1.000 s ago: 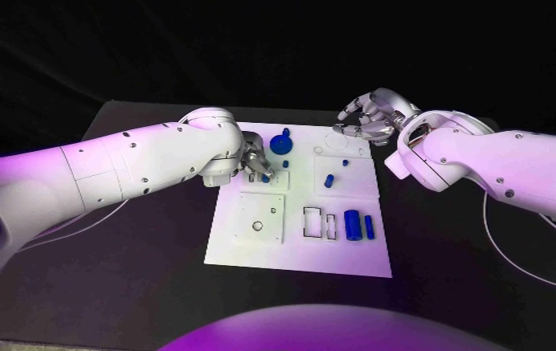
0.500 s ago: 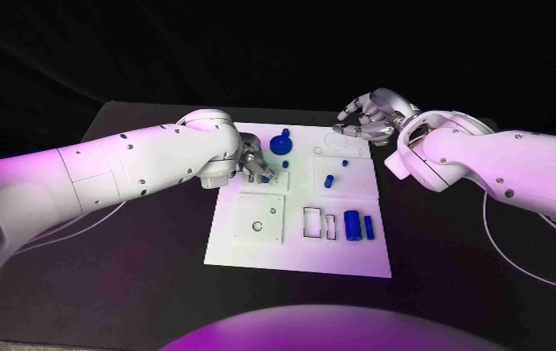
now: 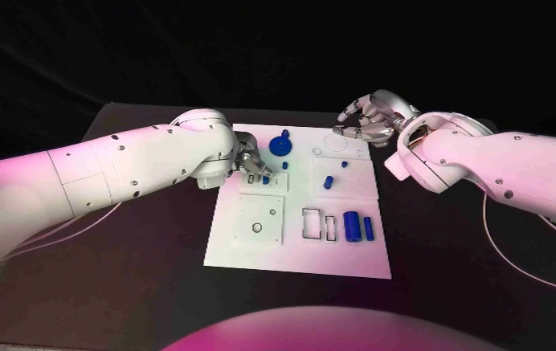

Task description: Assemble the parts on the task board

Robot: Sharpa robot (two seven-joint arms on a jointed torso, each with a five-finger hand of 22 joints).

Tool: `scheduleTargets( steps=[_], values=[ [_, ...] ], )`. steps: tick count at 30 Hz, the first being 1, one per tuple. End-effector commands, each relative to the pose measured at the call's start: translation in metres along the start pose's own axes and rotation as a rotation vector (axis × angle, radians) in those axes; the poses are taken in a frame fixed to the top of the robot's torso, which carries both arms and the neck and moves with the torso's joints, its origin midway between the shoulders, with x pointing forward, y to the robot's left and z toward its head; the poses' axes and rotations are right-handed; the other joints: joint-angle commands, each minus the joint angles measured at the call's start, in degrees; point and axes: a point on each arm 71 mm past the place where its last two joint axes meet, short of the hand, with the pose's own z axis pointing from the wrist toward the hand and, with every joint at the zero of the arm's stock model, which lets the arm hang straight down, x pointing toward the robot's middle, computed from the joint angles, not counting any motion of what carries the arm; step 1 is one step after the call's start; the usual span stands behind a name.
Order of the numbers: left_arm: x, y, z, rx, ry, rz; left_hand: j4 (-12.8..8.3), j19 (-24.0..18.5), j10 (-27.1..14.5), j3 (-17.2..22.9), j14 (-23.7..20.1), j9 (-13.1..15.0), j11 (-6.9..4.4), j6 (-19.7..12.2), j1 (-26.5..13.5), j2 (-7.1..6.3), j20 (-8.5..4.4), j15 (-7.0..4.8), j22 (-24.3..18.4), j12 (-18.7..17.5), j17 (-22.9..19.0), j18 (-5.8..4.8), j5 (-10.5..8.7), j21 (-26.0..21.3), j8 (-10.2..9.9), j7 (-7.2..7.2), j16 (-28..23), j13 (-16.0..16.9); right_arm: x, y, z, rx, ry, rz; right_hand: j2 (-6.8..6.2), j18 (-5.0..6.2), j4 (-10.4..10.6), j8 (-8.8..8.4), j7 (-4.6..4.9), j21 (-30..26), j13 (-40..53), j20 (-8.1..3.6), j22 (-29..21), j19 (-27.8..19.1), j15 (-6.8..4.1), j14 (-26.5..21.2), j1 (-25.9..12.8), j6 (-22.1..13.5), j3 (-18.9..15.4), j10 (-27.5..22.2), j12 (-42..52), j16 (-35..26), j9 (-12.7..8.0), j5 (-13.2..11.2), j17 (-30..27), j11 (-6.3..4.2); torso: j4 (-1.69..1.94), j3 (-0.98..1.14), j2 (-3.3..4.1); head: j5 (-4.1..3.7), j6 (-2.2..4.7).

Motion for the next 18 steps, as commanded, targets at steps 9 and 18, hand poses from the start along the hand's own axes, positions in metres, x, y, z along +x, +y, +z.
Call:
scheduleTargets(
  steps=[9,18],
  values=[
    [-0.024,0.005,-0.019,0.044,0.021,-0.11,1.5,-0.8,-3.1,-2.4,6.1,-0.3,0.57,-2.9,3.5,-0.44,0.36,0.18,2.5,-3.2,15.1,-0.29,1.08,-1.6,-2.3,0.88,0.2,-5.0,-0.002,-0.006,-0.001,0.008,0.0,-0.012,0.04,1.14,-0.1,0.33,-0.23,-0.2,0.6,-0.4,0.0,-0.1,-0.39,5.4,-0.4,-0.2,0.3,-0.1,-0.3,-0.4,-0.1,0.1,13.3,-0.25,0.17,-0.02,-0.12,0.11,0.8],
    [-0.065,0.027,-0.025,0.013,-0.02,-0.125,2.2,-2.3,-5.7,-6.8,6.1,-1.5,1.7,-5.2,5.5,-0.41,1.44,1.26,1.5,-4.9,15.1,0.2,1.59,-3.8,-5.3,2.38,0.2,-7.6,-0.003,-0.008,-0.001,0.014,-0.003,-0.013,-0.02,1.13,-0.1,0.41,-0.24,-0.2,0.6,-0.41,0.0,0.0,-0.4,5.5,-0.5,-0.2,0.4,-0.2,-0.3,-0.3,-0.1,0.0,13.4,-0.26,0.01,-0.01,0.09,0.85,1.7]
  ],
)
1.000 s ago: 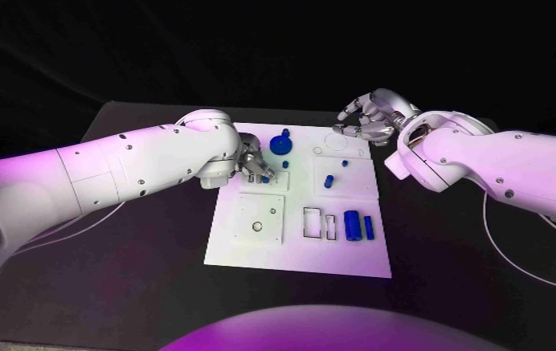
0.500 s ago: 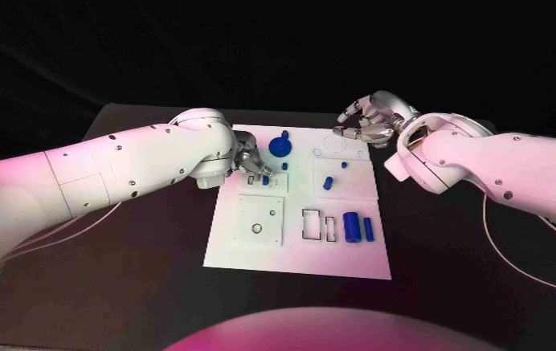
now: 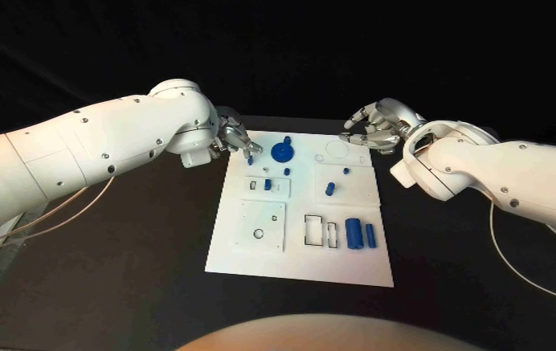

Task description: Assemble the parts on the task board

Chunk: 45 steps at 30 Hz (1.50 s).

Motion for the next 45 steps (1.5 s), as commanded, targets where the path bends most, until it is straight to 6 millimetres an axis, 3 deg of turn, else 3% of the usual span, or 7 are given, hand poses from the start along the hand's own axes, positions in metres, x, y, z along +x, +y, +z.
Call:
scheduleTargets(
  steps=[1,7,15,26,45],
  values=[
    [-0.006,0.002,0.003,0.011,0.042,0.012,0.1,-0.9,-0.7,-1.6,6.0,-0.2,0.11,0.0,0.8,0.36,0.09,0.56,1.4,-0.5,15.1,0.25,-3.09,-1.0,-0.5,0.16,0.2,-0.6,0.001,0.001,0.0,-0.006,0.008,-0.01,-0.02,1.13,-0.1,0.41,-0.24,-0.2,0.6,-0.41,0.0,0.0,-0.4,5.5,-0.5,-0.2,0.4,-0.2,-0.3,-0.3,-0.1,0.0,13.4,-0.26,-0.04,-0.01,0.27,0.36,0.4],
    [-0.017,0.008,0.009,-0.029,0.015,0.053,0.2,-1.0,-0.7,-3.7,6.0,-0.3,0.08,0.9,0.5,1.36,0.19,0.57,1.5,-0.4,15.1,0.33,-6.94,-1.4,-0.6,0.06,0.2,-0.6,0.002,0.002,0.001,-0.008,0.011,-0.009,-0.02,1.13,-0.1,0.41,-0.24,-0.2,0.6,-0.41,0.0,0.0,-0.4,5.5,-0.5,-0.2,0.4,-0.2,-0.3,-0.3,-0.1,0.0,13.4,-0.26,-0.14,-0.17,0.48,0.65,0.59],
    [-0.026,0.015,0.018,-0.074,0.01,0.056,0.1,-0.8,-0.6,-3.8,6.0,-0.2,-0.04,1.3,0.9,1.81,0.16,0.5,1.6,-0.3,15.1,0.29,-7.12,-1.3,-0.4,-0.11,0.2,-0.3,0.003,0.003,0.001,-0.009,0.012,-0.009,-0.02,1.13,-0.1,0.41,-0.24,-0.2,0.6,-0.41,0.0,0.0,-0.4,5.5,-0.5,-0.2,0.4,-0.2,-0.3,-0.3,-0.1,0.0,13.4,-0.26,-0.03,-0.17,0.63,0.79,0.61],
    [-0.023,0.01,0.034,-0.064,0.015,0.034,0.2,-0.7,-0.3,-4.1,6.0,-0.5,0.09,0.1,1.5,2.48,0.12,0.52,1.8,0.2,15.1,0.26,-7.18,-1.3,-1.2,0.15,0.2,0.4,0.004,0.004,0.001,-0.013,0.011,-0.008,0.0,1.14,-0.1,0.48,-0.25,-0.3,0.6,-0.41,0.0,-0.1,-0.4,5.4,-0.5,-0.2,0.5,-0.2,-0.3,-0.4,-0.1,0.0,13.3,-0.27,-0.24,-0.45,1.12,0.95,0.76],
    [-0.014,0.008,0.046,-0.064,0.062,0.029,0.1,-0.7,-0.3,-4.5,6.0,-0.7,0.32,-0.4,1.6,3.02,0.26,0.74,1.8,0.5,15.1,0.24,-7.7,-1.4,-1.7,0.38,0.2,0.9,0.006,0.006,0.003,-0.019,0.012,-0.009,0.02,1.16,-0.1,0.53,-0.26,-0.4,0.5,-0.42,-0.1,-0.1,-0.41,5.4,-0.5,-0.2,0.5,-0.2,-0.4,-0.4,-0.1,0.1,13.3,-0.28,-0.13,-0.4,0.97,0.93,1.08]
  ],
)
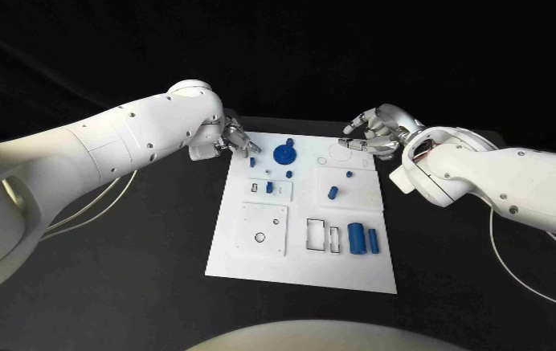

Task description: Assemble the parts on the task board

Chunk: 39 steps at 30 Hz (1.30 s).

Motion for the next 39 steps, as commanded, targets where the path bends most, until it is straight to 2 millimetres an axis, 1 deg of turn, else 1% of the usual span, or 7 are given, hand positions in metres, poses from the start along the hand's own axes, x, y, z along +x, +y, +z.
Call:
scheduleTargets(
  steps=[1,10,17,31,33,35,39],
  values=[
    [0.0033,-0.0034,0.0008,0.025,0.035,0.003,-0.1,-0.1,0.2,-0.4,6.0,-0.1,0.04,-0.2,0.2,0.64,0.16,0.33,1.8,0.3,15.1,0.23,0.06,-0.1,-0.2,-0.03,0.2,0.0,0.0013,0.001,0.0003,-0.01,0.005,-0.01,0.02,1.16,0.0,0.32,-0.26,-0.4,0.5,-0.42,-0.1,-0.1,-0.41,5.4,-0.5,-0.2,0.4,-0.2,-0.4,-0.4,-0.1,0.1,13.3,-0.27,0.02,0.02,-0.01,0.12,0.08],
    [0.0057,-0.0032,0.0028,0.014,0.043,0.015,-0.2,-0.1,0.1,-0.3,6.0,-0.1,0.04,-0.1,0.8,0.95,0.21,0.37,1.9,0.5,15.1,0.22,0.48,-0.1,-0.2,-0.05,0.2,0.2,0.0022,0.0013,0.0007,-0.011,0.007,-0.01,0.02,1.16,0.0,0.32,-0.26,-0.4,0.5,-0.42,-0.1,-0.1,-0.41,5.4,-0.5,-0.2,0.4,-0.2,-0.4,-0.4,-0.1,0.1,13.3,-0.27,-0.01,0.03,0.0,0.11,0.0],
    [0.0081,-0.0036,0.0035,0.011,0.057,0.024,-0.4,0.0,-0.1,0.0,6.0,0.0,-0.08,0.2,2.9,1.28,0.23,0.31,2.1,0.6,15.1,0.25,1.81,-0.2,-0.1,-0.21,0.2,0.2,0.0025,0.0013,0.0007,-0.011,0.008,-0.01,0.02,1.16,0.0,0.32,-0.26,-0.4,0.5,-0.42,-0.1,-0.1,-0.41,5.4,-0.5,-0.2,0.4,-0.2,-0.4,-0.4,-0.1,0.1,13.3,-0.27,-0.03,0.04,0.03,0.09,-0.12],
    [0.0084,-0.0036,0.0038,0.008,0.052,0.022,-0.4,0.0,-0.2,0.5,6.0,0.0,-0.12,0.2,4.5,1.8,0.21,0.29,2.2,0.6,15.1,0.26,1.65,-0.2,-0.1,-0.26,0.2,0.2,0.0028,0.0016,0.0008,-0.012,0.008,-0.01,0.03,1.17,0.0,0.4,-0.27,-0.5,0.5,-0.43,-0.1,-0.1,-0.42,5.4,-0.6,-0.2,0.5,-0.2,-0.4,-0.4,-0.1,0.2,13.3,-0.28,0.01,0.02,0.01,0.12,-0.32],
    [0.0082,-0.0038,0.0039,0.011,0.047,0.018,-0.4,0.0,-0.2,1.0,6.0,0.1,-0.18,0.3,5.5,2.33,0.19,0.25,2.2,0.7,15.1,0.26,1.12,-0.2,0.0,-0.33,0.2,0.3,0.0028,0.0016,0.0008,-0.012,0.008,-0.01,0.03,1.17,0.0,0.4,-0.27,-0.5,0.5,-0.43,-0.1,-0.1,-0.42,5.4,-0.6,-0.2,0.5,-0.2,-0.4,-0.4,-0.1,0.2,13.3,-0.28,0.0,0.01,0.0,0.14,-0.35],
    [0.0081,-0.0039,0.0039,0.014,0.047,0.016,-0.3,0.0,-0.1,1.5,6.0,0.2,-0.22,0.3,6.2,2.65,0.16,0.21,2.3,0.8,15.1,0.25,-0.65,-0.2,0.1,-0.37,0.2,0.4,0.0029,0.0017,0.0009,-0.012,0.008,-0.01,0.03,1.17,0.0,0.4,-0.27,-0.5,0.5,-0.43,-0.1,-0.1,-0.42,5.4,-0.6,-0.2,0.5,-0.2,-0.4,-0.4,-0.1,0.2,13.3,-0.28,0.01,0.01,0.02,0.11,-0.39],
    [0.0085,-0.004,0.0041,0.016,0.051,0.014,-0.3,0.1,-0.1,1.6,6.0,0.2,-0.24,0.4,6.5,2.63,0.15,0.2,2.4,0.9,15.1,0.25,-1.18,-0.3,0.1,-0.4,0.2,0.5,0.0031,0.0018,0.0009,-0.012,0.008,-0.01,0.03,1.17,0.0,0.4,-0.27,-0.5,0.5,-0.43,-0.1,-0.1,-0.42,5.4,-0.6,-0.2,0.5,-0.2,-0.4,-0.4,-0.1,0.2,13.3,-0.28,-0.01,0.01,0.03,0.1,-0.43]
  ],
)
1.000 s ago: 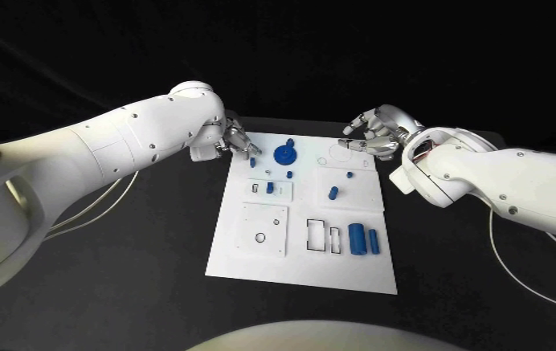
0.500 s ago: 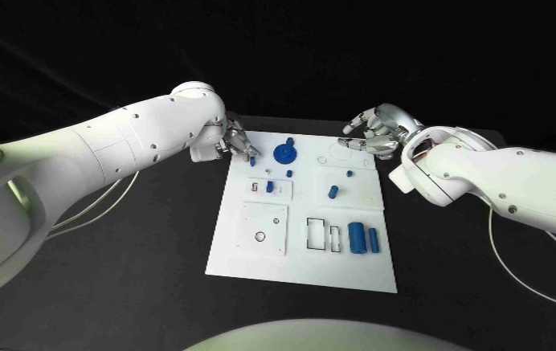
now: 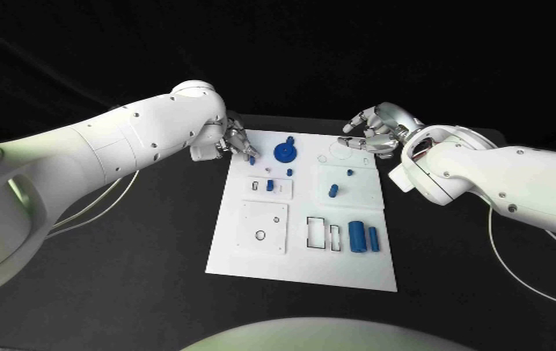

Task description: Assemble the parts on the task board

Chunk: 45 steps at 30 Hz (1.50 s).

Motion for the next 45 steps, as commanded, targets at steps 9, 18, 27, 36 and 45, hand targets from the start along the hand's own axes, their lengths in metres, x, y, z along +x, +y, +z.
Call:
scheduleTargets(
  steps=[9,18,27,36,45],
  values=[
    [0.002,-0.002,0.001,0.014,0.016,-0.003,0.1,0.0,-0.1,0.4,6.0,0.1,-0.23,0.3,0.8,-0.06,0.14,0.19,2.4,0.3,15.1,0.25,-0.91,-0.3,0.2,-0.19,0.2,0.0,0.001,0.001,0.0,-0.011,0.005,-0.01,0.03,1.17,0.0,0.18,-0.27,-0.1,0.5,-0.43,-0.1,-0.1,-0.42,5.4,-0.6,-0.2,0.2,-0.2,-0.4,-0.4,-0.1,0.2,13.3,-0.29,-0.03,0.01,0.0,0.03,-0.48],
    [0.004,-0.002,0.002,0.016,0.026,-0.003,-3.0,0.3,0.3,7.2,6.0,0.8,-0.79,0.2,7.5,1.27,-0.29,-0.29,2.8,0.4,15.1,0.24,-3.64,-0.4,0.9,-0.89,0.2,0.3,0.001,0.001,0.0,-0.011,0.005,-0.01,0.05,1.17,0.0,0.24,-0.27,-0.1,0.5,-0.44,-0.1,-0.1,-0.43,5.4,-0.6,-0.2,0.4,-0.2,-0.3,-0.4,-0.1,0.3,13.3,-0.29,0.02,0.01,-0.03,0.05,-0.65],
    [0.004,-0.001,0.002,0.018,0.032,-0.004,-8.5,0.5,0.8,18.4,6.0,2.5,-0.19,-0.8,7.7,0.04,0.05,0.19,3.5,0.0,15.1,0.18,-1.88,-0.6,2.6,-0.01,0.2,0.0,0.002,0.002,0.0,-0.012,0.006,-0.01,0.05,1.17,0.0,0.24,-0.27,-0.1,0.5,-0.44,-0.1,-0.1,-0.43,5.4,-0.6,-0.2,0.4,-0.2,-0.3,-0.4,-0.1,0.3,13.3,-0.29,0.02,-0.03,-0.03,0.12,-0.7],
    [0.004,0.001,0.001,0.035,0.019,-0.039,-11.6,0.9,1.6,22.4,6.0,4.0,-0.29,0.0,5.5,-0.71,0.02,0.08,4.2,0.3,15.1,0.11,2.48,-0.2,4.2,-0.07,0.2,0.7,0.002,0.001,0.001,-0.011,0.007,-0.006,0.05,1.17,0.0,0.24,-0.27,-0.1,0.5,-0.44,-0.1,-0.1,-0.43,5.4,-0.6,-0.2,0.4,-0.2,-0.3,-0.4,-0.1,0.3,13.3,-0.29,0.09,-0.02,-0.13,0.36,-0.81],
    [0.008,0.004,-0.014,0.101,-0.015,-0.108,-14.5,1.9,3.7,24.5,6.0,4.7,-0.81,2.0,3.1,-1.85,-0.48,-0.42,5.1,1.3,15.1,-0.1,7.5,0.8,4.6,-0.68,0.2,2.4,0.001,0.0,0.0,-0.007,0.002,-0.005,0.12,1.2,0.1,0.33,-0.28,-0.3,0.4,-0.45,-0.2,-0.2,-0.44,5.4,-0.7,-0.2,0.5,-0.2,-0.4,-0.4,-0.1,0.4,13.1,-0.3,0.15,0.03,-0.22,0.68,-0.55]
  ],
)
